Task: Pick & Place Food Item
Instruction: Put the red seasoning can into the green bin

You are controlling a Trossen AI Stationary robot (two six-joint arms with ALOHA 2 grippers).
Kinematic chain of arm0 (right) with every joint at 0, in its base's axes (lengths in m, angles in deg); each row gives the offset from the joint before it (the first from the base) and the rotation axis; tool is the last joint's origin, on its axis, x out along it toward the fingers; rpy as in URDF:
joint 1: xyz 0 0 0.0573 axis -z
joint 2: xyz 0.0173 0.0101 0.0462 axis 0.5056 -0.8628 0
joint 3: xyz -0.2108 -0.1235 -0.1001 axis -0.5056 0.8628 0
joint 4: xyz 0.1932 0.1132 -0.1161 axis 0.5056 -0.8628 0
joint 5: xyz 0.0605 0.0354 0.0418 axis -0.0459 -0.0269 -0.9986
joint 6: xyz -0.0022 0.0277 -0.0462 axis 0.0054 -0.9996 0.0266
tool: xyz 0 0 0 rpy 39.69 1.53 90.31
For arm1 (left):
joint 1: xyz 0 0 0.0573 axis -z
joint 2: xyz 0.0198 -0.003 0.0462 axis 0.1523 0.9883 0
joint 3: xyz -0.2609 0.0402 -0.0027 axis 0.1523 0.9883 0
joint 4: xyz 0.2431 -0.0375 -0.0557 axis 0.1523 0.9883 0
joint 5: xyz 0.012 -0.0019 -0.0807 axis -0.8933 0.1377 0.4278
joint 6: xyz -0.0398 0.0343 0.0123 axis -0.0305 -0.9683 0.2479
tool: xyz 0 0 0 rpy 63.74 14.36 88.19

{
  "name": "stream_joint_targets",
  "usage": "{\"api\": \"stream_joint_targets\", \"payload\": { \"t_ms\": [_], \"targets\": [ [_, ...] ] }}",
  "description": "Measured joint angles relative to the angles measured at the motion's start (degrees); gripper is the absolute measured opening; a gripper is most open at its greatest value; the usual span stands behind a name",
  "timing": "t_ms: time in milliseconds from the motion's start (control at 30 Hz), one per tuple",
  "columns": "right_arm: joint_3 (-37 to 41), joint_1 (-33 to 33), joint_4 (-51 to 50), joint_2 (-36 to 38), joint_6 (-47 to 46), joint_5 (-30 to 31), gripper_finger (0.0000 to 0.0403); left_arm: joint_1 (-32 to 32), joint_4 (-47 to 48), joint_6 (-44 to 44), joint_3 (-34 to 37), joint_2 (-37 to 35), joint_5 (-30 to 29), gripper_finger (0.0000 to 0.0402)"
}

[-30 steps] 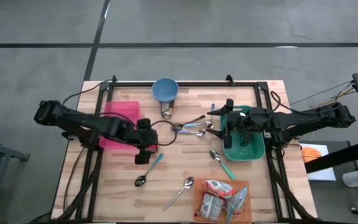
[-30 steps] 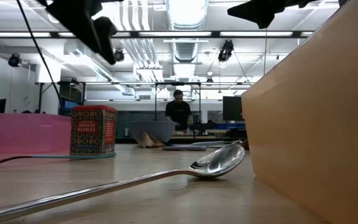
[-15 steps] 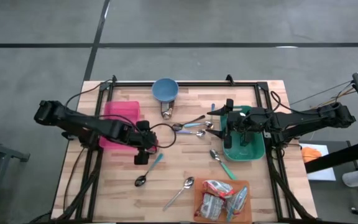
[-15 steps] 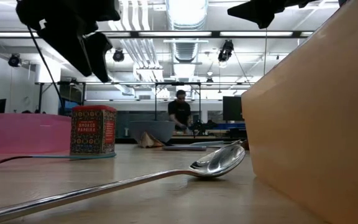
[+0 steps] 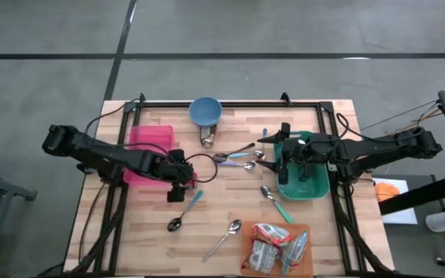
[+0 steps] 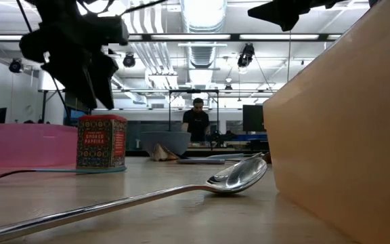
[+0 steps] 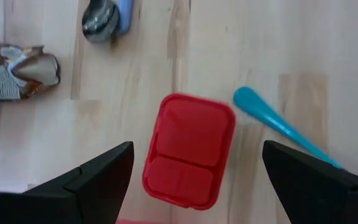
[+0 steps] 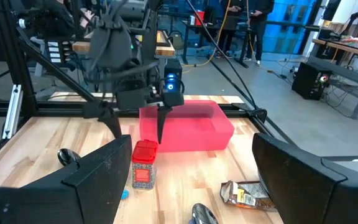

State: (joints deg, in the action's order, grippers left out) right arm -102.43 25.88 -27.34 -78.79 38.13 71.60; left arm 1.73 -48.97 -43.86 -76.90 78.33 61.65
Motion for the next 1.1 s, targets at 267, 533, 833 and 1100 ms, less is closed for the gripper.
{"api": "stream_joint_targets", "payload": {
  "t_ms": [267,533,833,1100],
  "targets": [
    [0.0,0.0,0.0,0.0,0.0,0.0,0.0331,-2.6,-3.1,-1.3,3.5,0.0,0.7,0.0354],
    [0.0,0.0,0.0,0.0,0.0,0.0,0.0331,-3.6,-7.3,-1.4,6.9,0.0,2.3,0.0354],
    [0.0,0.0,0.0,0.0,0.0,0.0,0.0331,-3.7,-9.7,-1.1,8.8,0.0,3.7,0.0342],
    [0.0,0.0,0.0,0.0,0.0,0.0,0.0331,-3.7,-10.0,-1.1,8.9,0.0,4.1,0.0260]
  ]
}}
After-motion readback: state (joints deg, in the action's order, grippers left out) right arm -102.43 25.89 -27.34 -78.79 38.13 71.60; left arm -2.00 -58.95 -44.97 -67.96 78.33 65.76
